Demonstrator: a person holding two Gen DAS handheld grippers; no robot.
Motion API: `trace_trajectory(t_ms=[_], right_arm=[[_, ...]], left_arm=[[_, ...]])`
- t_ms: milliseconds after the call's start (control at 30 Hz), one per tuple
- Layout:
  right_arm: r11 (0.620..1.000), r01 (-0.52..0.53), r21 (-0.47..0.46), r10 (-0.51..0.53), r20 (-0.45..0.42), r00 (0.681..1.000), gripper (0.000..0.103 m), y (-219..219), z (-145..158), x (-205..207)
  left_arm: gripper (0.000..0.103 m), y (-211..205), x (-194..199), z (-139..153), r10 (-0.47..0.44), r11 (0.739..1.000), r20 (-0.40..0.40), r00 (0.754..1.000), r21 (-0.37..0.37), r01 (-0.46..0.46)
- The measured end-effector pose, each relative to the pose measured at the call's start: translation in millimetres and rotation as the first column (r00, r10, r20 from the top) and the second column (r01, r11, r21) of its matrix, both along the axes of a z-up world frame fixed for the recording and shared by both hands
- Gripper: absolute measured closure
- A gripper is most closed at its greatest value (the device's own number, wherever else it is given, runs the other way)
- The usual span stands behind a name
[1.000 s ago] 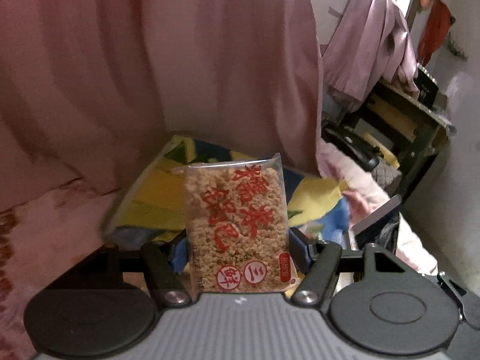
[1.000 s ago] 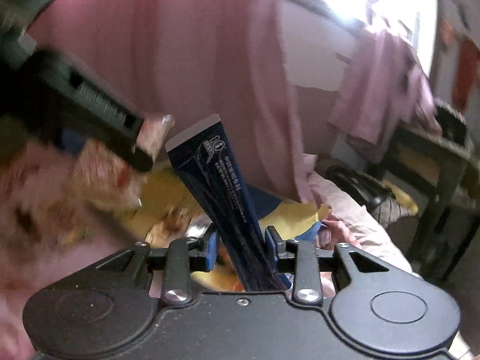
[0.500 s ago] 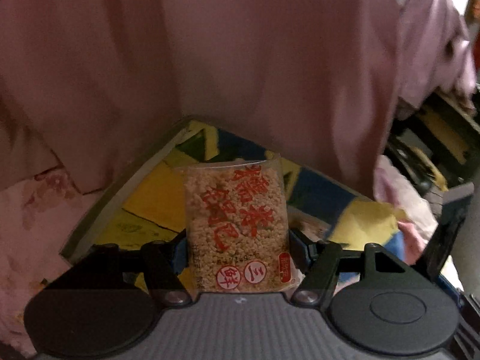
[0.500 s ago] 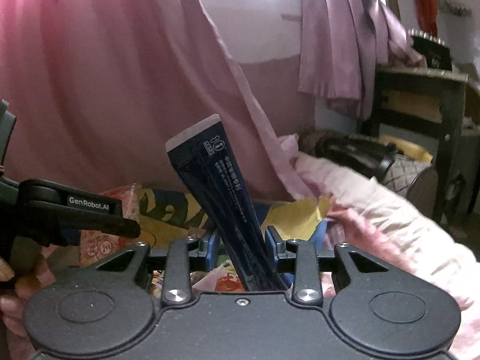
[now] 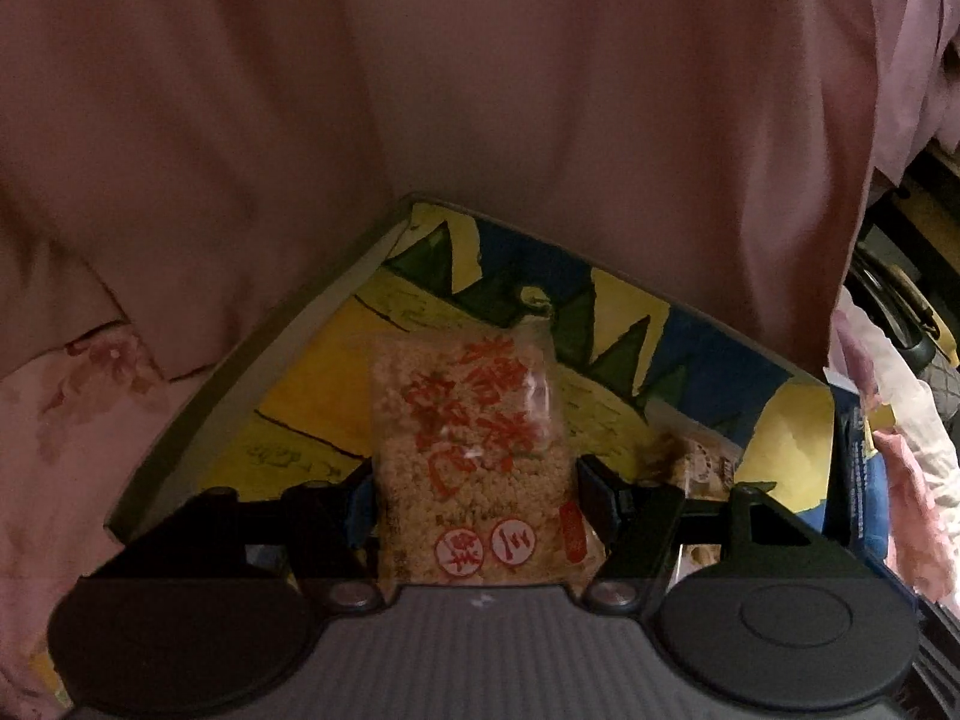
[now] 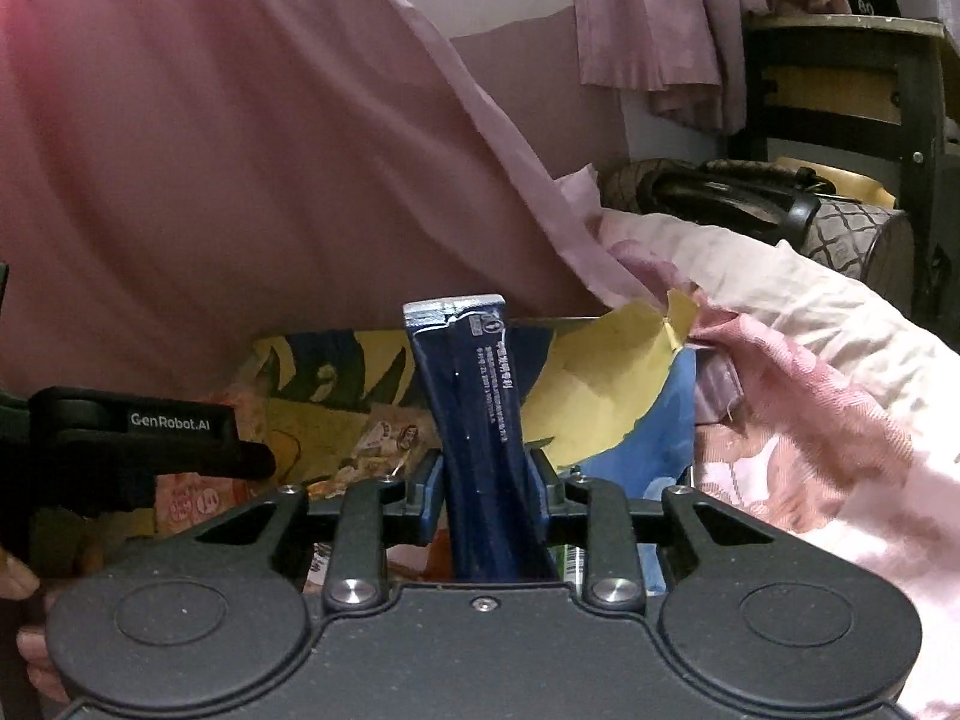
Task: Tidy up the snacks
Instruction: 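Carry the rice cracker packet and blue tube into the tray and open both tools, then withdraw both open tools from the tray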
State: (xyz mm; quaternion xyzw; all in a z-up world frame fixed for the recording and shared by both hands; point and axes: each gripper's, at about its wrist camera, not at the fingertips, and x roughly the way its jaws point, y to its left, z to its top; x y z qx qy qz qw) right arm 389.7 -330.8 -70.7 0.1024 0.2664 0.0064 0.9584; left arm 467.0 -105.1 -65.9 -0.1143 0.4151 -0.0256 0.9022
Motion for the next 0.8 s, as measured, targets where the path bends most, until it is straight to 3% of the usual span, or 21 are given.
trace_trajectory(t_ms=[533, 733, 800], right_arm=[[1.000, 0.005, 0.026, -0.005, -0.018, 1.000, 0.064, -1.8, -4.8, 4.2], [0.999, 0.008, 0.032, -0.007, -0.036, 0.999, 0.059, -1.3, -2.7, 5.9], [1.000, -0.002, 0.016, 0.002, -0.033, 0.999, 0.050, 1.4, -0.9, 5.2]], left_arm=[[0.032, 1.6, 1.7, -3.5, 0.030, 1.000, -0.018, 0.999, -0.007, -0.030], [0.020, -0.7, -2.6, -1.2, 0.038, 0.999, -0.030, 0.999, 0.013, -0.038], [0.015, 0.5, -5.2, 1.7, 0.046, 0.999, -0.024, 0.999, 0.016, -0.045]])
